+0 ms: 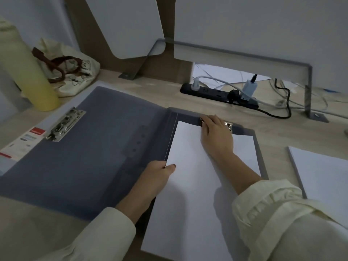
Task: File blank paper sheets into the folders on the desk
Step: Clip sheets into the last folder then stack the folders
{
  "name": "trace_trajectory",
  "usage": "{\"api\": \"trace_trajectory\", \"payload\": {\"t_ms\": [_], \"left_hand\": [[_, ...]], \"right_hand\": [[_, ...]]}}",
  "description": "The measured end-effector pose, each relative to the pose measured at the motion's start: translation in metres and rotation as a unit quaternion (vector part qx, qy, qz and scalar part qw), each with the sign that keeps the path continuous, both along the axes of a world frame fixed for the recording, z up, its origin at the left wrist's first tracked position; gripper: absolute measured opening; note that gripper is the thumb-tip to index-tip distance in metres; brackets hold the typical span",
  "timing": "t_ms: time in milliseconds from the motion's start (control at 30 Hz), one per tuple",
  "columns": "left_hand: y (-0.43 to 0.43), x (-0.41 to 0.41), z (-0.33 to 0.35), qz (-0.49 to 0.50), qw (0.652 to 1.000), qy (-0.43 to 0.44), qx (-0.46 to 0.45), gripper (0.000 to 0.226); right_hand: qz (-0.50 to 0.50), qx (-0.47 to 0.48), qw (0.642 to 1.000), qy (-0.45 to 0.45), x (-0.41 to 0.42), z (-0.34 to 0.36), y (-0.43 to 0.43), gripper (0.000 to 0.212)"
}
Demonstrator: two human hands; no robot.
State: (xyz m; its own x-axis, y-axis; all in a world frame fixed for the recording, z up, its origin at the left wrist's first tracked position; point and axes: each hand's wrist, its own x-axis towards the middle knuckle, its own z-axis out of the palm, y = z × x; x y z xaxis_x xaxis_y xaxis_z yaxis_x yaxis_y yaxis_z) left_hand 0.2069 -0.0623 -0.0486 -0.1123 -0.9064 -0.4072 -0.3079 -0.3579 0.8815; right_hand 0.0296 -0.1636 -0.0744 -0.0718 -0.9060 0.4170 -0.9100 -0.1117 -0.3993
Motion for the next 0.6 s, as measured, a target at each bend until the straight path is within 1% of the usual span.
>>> {"api": "trace_trajectory", "payload": {"t_ms": [100, 167, 267, 300, 367, 433, 533, 600], "left_hand": [[0.002, -0.001, 0.003, 0.007, 1.000, -0.010, -0.019, 0.038], [0.003, -0.002, 0.005, 0.007, 0.999, -0.011, -0.029, 0.039], [0.004, -0.002, 0.004, 0.007, 0.999, -0.019, -0.037, 0.036], [0.004, -0.002, 0.004, 0.008, 0.999, -0.022, -0.038, 0.036], [0.005, -0.002, 0.003, 0.009, 0.999, -0.011, -0.036, 0.028], [0.007, -0.003, 0.003, 0.019, 1.000, 0.006, -0.024, 0.021], [0.007, -0.005, 0.003, 0.051, 0.998, 0.023, -0.017, 0.017], [0.008, -0.007, 0.006, 0.067, 0.997, 0.034, -0.022, 0.012]], "right_hand": [[-0.044, 0.004, 0.993, -0.113, 0.000, 0.014, -0.002, 0.032], [-0.060, 0.012, 0.980, -0.188, -0.004, 0.025, -0.004, 0.024], [-0.099, 0.004, 0.945, -0.313, -0.019, 0.038, -0.008, 0.010], [-0.124, 0.004, 0.933, -0.338, -0.027, 0.040, -0.009, 0.012], [-0.164, 0.035, 0.924, -0.344, -0.044, 0.044, -0.005, 0.027], [-0.183, 0.068, 0.923, -0.331, -0.060, 0.042, 0.007, 0.035], [-0.198, 0.117, 0.920, -0.316, -0.075, 0.036, 0.035, 0.035], [-0.182, 0.163, 0.917, -0.314, -0.080, 0.034, 0.055, 0.029]]}}
